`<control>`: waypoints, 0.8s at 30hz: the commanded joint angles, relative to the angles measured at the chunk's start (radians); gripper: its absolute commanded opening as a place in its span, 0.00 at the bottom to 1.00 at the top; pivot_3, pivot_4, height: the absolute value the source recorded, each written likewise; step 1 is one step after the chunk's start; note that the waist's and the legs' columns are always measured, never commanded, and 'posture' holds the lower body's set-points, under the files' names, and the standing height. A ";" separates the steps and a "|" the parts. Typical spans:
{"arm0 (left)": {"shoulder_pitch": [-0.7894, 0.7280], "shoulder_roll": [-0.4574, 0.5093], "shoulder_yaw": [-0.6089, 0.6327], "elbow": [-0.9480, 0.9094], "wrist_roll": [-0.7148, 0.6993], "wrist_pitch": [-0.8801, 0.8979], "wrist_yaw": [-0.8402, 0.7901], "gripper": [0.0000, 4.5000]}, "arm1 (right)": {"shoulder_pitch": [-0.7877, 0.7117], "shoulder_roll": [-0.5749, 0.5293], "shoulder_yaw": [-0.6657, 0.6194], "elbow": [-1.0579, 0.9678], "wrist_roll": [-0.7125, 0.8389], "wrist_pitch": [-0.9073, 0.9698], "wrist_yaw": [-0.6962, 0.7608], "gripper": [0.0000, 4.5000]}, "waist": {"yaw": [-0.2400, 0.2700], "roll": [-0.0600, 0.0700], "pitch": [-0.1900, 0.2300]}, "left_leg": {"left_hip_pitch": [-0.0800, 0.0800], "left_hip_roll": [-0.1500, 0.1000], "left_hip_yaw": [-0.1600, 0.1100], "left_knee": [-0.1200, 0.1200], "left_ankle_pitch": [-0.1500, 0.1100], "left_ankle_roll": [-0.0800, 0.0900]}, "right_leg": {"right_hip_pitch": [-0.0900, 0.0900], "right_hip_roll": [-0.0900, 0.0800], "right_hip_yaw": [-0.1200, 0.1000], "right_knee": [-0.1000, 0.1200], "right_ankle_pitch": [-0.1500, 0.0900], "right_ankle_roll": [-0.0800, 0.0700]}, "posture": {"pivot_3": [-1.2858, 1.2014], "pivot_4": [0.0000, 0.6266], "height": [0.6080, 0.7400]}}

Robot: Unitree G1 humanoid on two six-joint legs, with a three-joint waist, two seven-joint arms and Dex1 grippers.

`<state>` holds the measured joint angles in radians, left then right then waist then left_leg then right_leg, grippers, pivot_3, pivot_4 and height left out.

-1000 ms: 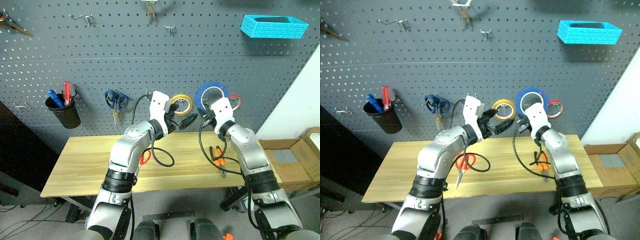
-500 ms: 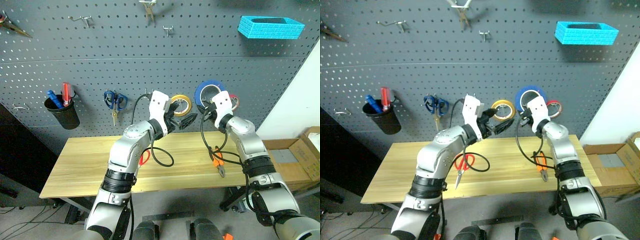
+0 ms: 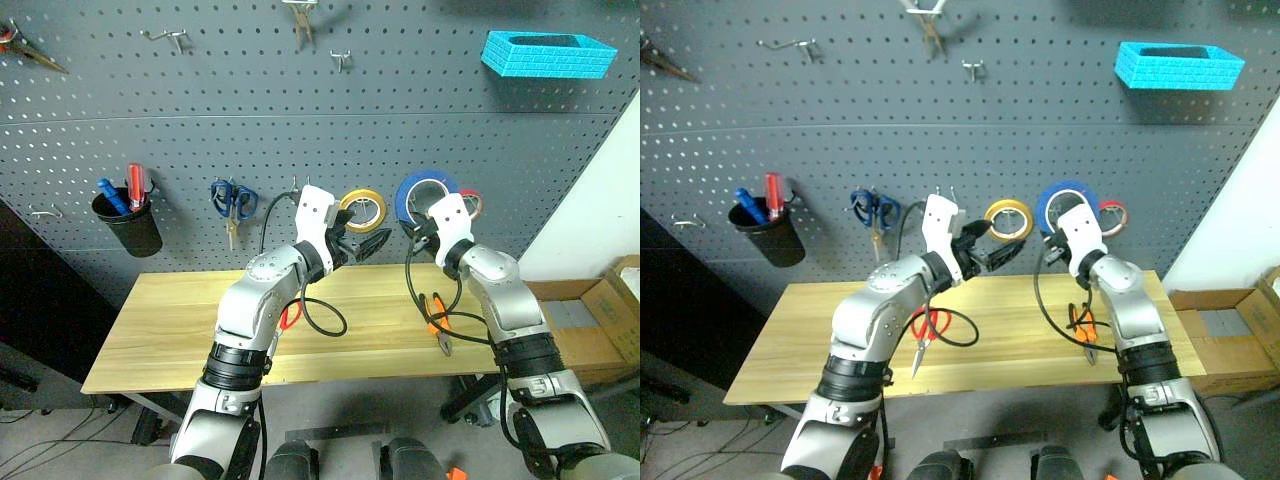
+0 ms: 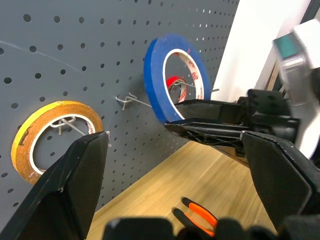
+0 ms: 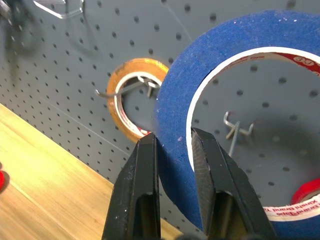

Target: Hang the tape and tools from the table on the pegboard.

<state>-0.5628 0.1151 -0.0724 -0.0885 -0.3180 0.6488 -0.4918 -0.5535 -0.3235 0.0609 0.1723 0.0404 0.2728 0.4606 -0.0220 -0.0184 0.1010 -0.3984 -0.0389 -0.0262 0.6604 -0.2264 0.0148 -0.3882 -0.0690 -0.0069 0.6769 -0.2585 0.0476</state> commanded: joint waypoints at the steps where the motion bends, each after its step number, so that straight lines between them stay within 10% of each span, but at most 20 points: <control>1: -0.030 -0.005 0.008 -0.027 -0.024 -0.012 -0.003 1.00 | -0.005 0.010 -0.003 -0.038 0.000 0.009 -0.015 0.08 | 0.000 0.000 0.000 | 0.000 0.000 0.000 0.000 0.000 0.000 | 0.000 0.000 0.000 0.000 0.000 0.000 | 0.52 0.00 1.00; 14: -0.035 -0.005 0.013 -0.030 -0.030 -0.009 0.009 1.00 | -0.151 0.053 -0.016 0.255 -0.018 -0.082 -0.024 0.08 | -0.001 0.000 0.000 | 0.000 0.000 0.000 0.000 0.000 0.000 | 0.000 0.000 0.000 -0.001 0.000 0.000 | 0.54 0.00 1.00; 24: -0.024 -0.006 0.009 -0.035 -0.033 -0.014 0.027 1.00 | -0.147 0.025 -0.028 0.295 -0.022 -0.094 -0.042 0.89 | -0.001 0.000 0.000 | 0.000 0.000 0.000 0.000 0.000 0.000 | 0.000 0.000 0.000 0.000 0.000 0.000 | 0.53 0.00 1.00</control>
<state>-0.5737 0.1129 -0.0714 -0.0823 -0.3354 0.6485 -0.4686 -0.6969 -0.2857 0.0539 0.5012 0.0205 0.1861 0.4305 -0.0228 -0.0185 0.1009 -0.3982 -0.0391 -0.0260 0.6606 -0.2260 0.0150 -0.3877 -0.0689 -0.0069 0.6768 -0.2582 0.0476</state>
